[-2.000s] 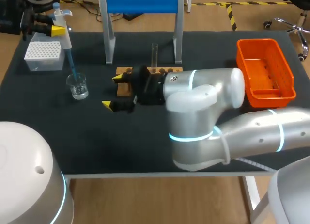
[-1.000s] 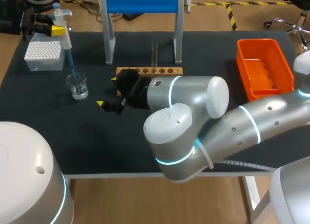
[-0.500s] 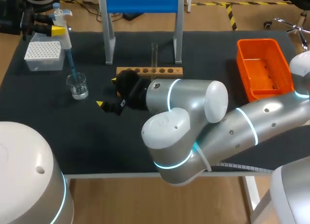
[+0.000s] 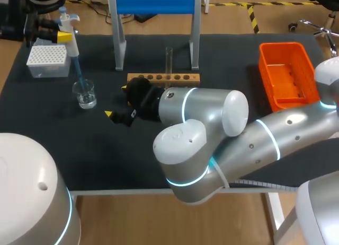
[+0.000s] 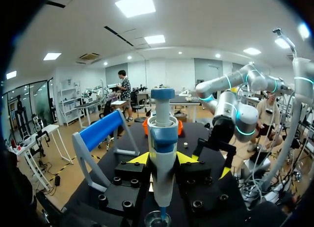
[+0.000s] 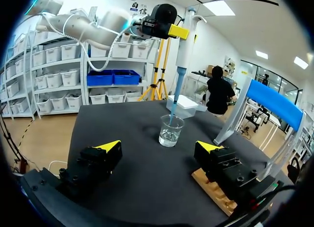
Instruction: Invert the test tube, pick up the pipette, mount the tip to pipette, aspirate from beaker and dispense into the tube, eject the tip, return the pipette, and cap with the stopper.
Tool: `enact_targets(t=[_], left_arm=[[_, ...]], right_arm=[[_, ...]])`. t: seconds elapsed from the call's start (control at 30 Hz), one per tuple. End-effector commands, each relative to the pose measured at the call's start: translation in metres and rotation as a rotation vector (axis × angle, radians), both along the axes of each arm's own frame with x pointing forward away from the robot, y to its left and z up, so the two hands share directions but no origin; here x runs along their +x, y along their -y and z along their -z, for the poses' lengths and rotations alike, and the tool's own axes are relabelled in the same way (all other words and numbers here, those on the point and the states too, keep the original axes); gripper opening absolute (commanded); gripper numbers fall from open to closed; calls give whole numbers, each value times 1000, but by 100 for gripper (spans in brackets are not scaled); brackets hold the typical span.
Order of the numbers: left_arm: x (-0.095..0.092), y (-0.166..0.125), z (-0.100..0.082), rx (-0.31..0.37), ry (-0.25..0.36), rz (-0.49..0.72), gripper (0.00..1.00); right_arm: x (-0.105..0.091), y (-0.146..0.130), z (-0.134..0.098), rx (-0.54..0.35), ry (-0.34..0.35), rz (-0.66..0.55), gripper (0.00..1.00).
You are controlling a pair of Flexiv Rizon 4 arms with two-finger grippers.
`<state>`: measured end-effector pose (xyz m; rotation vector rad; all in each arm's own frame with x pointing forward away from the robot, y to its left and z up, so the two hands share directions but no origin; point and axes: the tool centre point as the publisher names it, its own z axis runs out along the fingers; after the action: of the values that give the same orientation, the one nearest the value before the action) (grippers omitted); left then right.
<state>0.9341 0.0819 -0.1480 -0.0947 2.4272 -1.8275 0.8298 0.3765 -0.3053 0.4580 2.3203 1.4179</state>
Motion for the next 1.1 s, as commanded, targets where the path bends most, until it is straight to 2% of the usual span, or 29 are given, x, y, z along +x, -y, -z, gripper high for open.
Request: enact_targets(t=[0.03, 0.37, 0.57, 1.1], left_arm=[[1, -2, 9, -6, 4, 6, 0], [9, -3, 27, -5, 11, 8, 0], [14, -6, 32, 22, -5, 4, 0], [12, -11, 41, -7, 34, 4, 0]], right_arm=[[-1, -3, 1, -1, 2, 6, 100], [-1, -3, 1, -1, 2, 6, 100], [-1, -3, 1, -1, 2, 6, 100], [-1, -3, 1, -1, 2, 6, 100]])
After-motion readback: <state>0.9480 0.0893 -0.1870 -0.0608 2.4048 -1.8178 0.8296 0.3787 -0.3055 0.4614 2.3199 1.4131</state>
